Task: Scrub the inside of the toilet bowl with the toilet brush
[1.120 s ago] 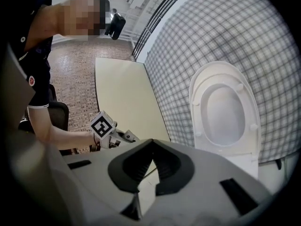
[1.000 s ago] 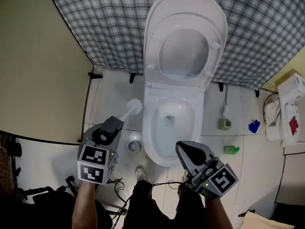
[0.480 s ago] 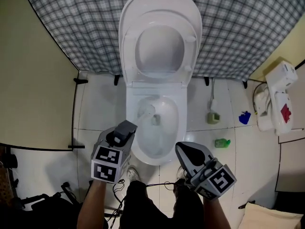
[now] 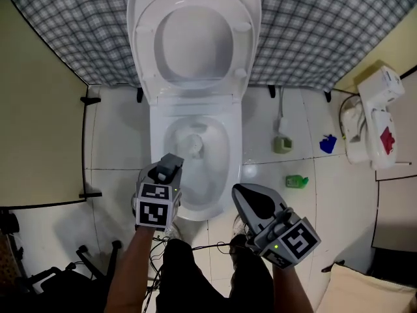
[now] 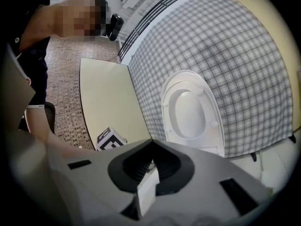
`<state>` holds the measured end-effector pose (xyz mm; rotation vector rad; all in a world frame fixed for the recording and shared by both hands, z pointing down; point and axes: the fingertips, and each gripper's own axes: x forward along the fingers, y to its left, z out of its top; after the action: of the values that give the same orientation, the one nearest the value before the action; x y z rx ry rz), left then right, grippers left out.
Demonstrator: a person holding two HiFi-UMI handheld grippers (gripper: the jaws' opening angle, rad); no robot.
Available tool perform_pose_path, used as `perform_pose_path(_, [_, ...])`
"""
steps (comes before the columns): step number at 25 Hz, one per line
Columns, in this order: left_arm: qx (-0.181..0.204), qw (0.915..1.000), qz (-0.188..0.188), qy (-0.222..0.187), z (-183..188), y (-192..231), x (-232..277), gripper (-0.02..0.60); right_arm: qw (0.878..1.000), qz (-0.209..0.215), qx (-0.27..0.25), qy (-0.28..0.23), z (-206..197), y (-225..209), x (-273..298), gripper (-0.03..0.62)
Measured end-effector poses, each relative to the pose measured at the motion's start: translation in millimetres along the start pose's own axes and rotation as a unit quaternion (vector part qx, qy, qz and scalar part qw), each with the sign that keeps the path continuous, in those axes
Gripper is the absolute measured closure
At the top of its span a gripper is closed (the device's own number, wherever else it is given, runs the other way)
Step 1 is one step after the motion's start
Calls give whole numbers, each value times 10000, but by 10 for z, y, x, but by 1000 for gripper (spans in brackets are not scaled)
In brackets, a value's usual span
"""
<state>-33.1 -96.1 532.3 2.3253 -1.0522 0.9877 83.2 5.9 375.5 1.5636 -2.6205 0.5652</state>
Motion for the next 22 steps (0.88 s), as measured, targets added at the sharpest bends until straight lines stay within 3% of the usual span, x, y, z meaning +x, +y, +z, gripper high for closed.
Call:
perform_pose_path(8, [-189, 9991, 391, 19, 58, 99, 487, 408, 9996, -199, 200, 60, -104, -405, 123, 594])
perform_pose_path(14, [-294, 9985, 459, 25, 95, 87, 746, 408, 9988, -366, 313, 68, -178, -686, 170, 594])
perform_pose_path(19, [-496, 9982, 330, -7, 141, 65, 942, 408, 9982, -396, 449, 64, -220, -743, 158, 594])
perform_pose_path(22, [-379, 9993, 10, -48, 204, -60, 1000, 408, 9977, -441, 489, 131, -253, -795, 124, 594])
